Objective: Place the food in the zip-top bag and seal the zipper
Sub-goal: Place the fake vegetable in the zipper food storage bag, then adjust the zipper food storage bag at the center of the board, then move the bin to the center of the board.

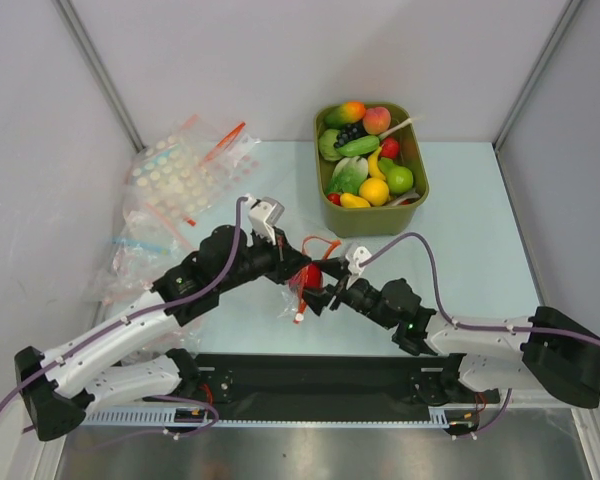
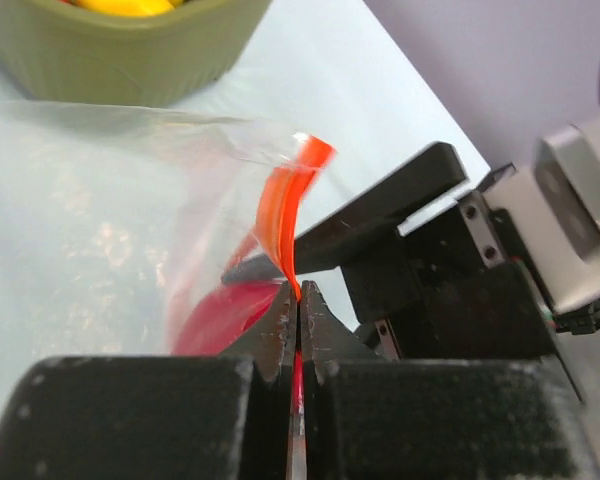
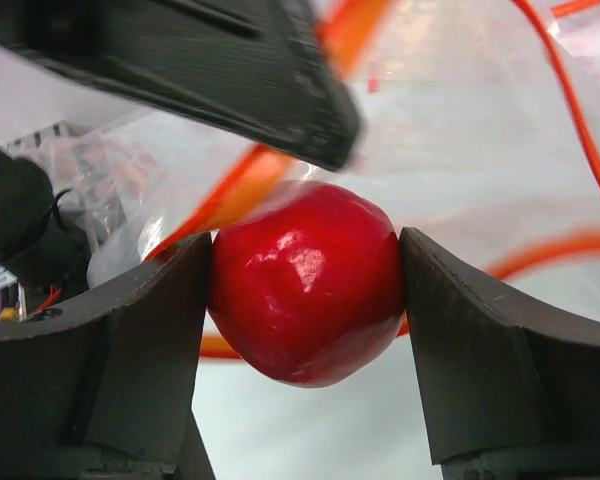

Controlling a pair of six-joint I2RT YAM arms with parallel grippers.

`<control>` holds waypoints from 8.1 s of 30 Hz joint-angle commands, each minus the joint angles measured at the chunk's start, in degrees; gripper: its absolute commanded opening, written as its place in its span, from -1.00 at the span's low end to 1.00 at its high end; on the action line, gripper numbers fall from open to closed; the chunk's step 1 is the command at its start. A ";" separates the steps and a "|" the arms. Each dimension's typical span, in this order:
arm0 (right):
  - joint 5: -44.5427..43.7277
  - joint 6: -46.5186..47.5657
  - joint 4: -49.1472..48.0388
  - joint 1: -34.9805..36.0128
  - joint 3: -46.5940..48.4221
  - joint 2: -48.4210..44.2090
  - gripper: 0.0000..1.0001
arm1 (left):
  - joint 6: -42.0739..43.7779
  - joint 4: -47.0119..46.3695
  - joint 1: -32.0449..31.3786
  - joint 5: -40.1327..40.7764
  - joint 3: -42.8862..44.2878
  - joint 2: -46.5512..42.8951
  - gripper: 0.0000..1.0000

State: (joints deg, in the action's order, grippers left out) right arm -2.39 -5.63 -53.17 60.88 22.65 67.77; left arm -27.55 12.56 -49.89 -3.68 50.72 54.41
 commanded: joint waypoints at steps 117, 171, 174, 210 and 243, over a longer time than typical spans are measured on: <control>-11.50 -11.86 32.69 -5.16 14.70 -2.99 0.19 | -3.92 -3.42 2.08 11.24 -6.25 -8.01 -0.99; 14.50 -21.35 30.94 -19.22 17.32 -2.92 -0.34 | -2.86 13.45 1.90 30.99 3.24 -4.93 -0.99; 15.41 -20.83 34.43 -19.48 19.79 -0.97 0.11 | -4.17 14.42 1.99 35.74 2.90 -5.37 -0.99; -24.59 -64.06 74.78 -33.11 40.44 13.43 1.00 | -6.90 7.57 1.99 39.28 -3.61 -8.18 -0.99; -42.59 -71.81 85.24 -25.21 18.74 -21.35 -0.08 | -5.85 6.43 1.99 37.17 -3.70 -7.31 -0.99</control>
State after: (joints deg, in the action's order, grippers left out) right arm -36.18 -77.52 31.62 32.51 40.38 49.32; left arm -33.54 21.47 -48.18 34.17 46.83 46.89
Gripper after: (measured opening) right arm 0.302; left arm 0.009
